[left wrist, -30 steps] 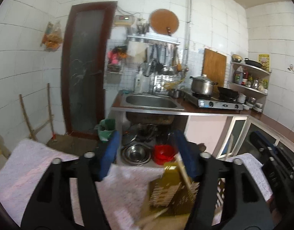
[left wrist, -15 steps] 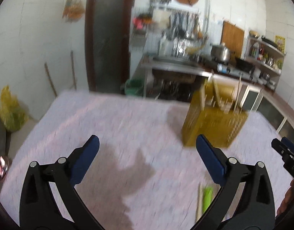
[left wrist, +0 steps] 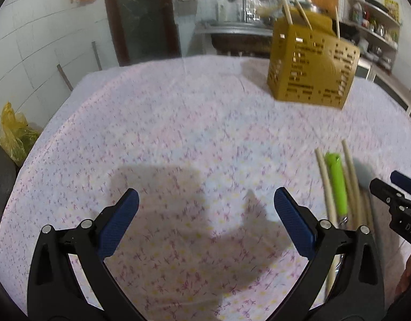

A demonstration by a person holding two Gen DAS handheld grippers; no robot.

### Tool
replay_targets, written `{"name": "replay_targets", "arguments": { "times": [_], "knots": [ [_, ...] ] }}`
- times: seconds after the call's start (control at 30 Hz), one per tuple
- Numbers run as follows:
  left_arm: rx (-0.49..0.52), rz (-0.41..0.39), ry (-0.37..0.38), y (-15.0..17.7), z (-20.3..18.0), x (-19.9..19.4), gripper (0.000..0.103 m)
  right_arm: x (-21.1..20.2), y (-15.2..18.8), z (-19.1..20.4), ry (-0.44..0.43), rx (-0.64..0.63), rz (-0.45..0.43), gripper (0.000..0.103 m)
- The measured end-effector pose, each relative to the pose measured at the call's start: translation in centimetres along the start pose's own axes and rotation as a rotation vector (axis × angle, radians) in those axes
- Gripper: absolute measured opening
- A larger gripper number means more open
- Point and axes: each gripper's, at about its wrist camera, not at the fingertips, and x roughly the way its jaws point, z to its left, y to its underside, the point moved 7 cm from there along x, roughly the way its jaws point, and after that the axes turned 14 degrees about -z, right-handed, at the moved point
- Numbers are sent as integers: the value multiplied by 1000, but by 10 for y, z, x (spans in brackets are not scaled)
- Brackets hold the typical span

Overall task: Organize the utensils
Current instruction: 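Withdraw both open tools back toward the remaining utensils, then lower the right tool onto the blue spatula and close it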

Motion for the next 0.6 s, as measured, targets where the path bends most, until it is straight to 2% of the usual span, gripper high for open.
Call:
{"name": "replay_targets", "arguments": {
  "times": [0.17, 0.3, 0.4, 0.47, 0.53, 0.6],
  "knots": [
    [1, 12, 4, 1, -1, 3, 98, 12, 6, 11, 19, -28, 46, 64],
    [-13, 15, 5, 0, 1, 5, 98, 18, 3, 14, 37, -35, 43, 62],
    [-32, 30, 11, -2, 0, 8, 98, 24, -2, 16, 32, -43, 50, 50],
    [-41, 41, 19, -2, -1, 9, 98, 26, -4, 18, 26, -51, 56, 39],
    [-43, 43, 24, -2, -5, 10, 98, 26, -6, 20, 16, -50, 56, 34],
    [-39, 47, 28, -3, -9, 10, 98, 25, -6, 18, 5, -38, 50, 33]
  ]
}}
